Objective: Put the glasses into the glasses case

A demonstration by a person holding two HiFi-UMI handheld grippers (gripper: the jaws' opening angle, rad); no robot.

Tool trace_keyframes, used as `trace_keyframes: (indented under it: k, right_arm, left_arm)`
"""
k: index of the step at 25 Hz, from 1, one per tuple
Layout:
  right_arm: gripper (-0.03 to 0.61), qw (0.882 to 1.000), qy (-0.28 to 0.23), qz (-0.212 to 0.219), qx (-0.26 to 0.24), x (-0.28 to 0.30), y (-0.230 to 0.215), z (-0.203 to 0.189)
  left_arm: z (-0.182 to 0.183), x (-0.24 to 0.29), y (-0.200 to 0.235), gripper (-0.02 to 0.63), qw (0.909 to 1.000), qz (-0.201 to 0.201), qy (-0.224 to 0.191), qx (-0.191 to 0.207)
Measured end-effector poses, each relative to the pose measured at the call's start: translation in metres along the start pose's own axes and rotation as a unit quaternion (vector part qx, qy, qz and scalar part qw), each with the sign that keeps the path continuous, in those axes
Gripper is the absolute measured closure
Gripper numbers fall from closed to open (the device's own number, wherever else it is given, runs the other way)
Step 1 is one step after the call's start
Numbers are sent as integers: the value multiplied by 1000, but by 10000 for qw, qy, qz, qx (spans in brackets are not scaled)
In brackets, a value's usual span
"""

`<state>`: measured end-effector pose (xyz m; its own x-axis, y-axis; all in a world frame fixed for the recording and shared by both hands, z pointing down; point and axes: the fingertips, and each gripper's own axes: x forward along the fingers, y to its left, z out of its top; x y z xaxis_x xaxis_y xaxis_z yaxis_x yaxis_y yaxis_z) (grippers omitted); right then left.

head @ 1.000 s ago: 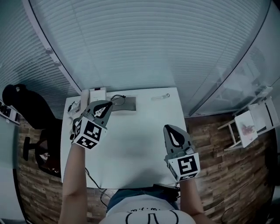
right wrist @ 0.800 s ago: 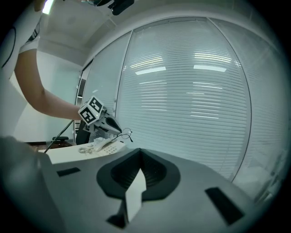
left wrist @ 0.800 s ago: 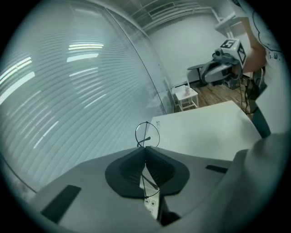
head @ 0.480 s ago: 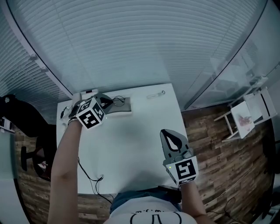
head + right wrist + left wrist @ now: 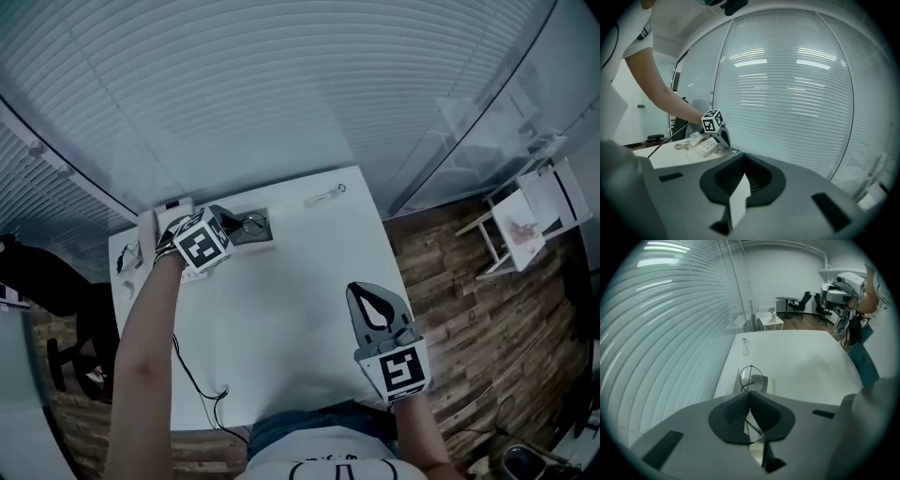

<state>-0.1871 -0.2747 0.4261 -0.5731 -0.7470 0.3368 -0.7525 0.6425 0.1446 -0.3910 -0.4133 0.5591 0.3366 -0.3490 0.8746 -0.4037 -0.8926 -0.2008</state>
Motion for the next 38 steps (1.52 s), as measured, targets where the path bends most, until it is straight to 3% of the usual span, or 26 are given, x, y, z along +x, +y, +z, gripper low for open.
trace_keyframes:
  k: [11, 26, 30, 33, 38]
  right_arm:
    - [569, 9993, 298, -203, 86, 7, -7, -15]
    - [568, 9994, 331, -68, -62, 21, 10, -11]
    - [569, 9994, 328, -92, -85, 17, 12, -10]
    - [568, 9994, 328, -126, -53, 12, 11, -9]
    - [569, 9996, 203, -163, -71, 8, 10, -1]
  left_arm:
    - [-17, 46, 6, 592, 9986, -325, 415, 89]
    - [-32, 58, -18, 591, 9953, -788, 544, 158]
    - [-32, 58, -19, 591, 9957, -766, 517, 102]
    - [-34, 58, -16, 584, 9973, -536, 493, 54]
    - [-33, 51, -7, 508, 9990, -127, 416, -68]
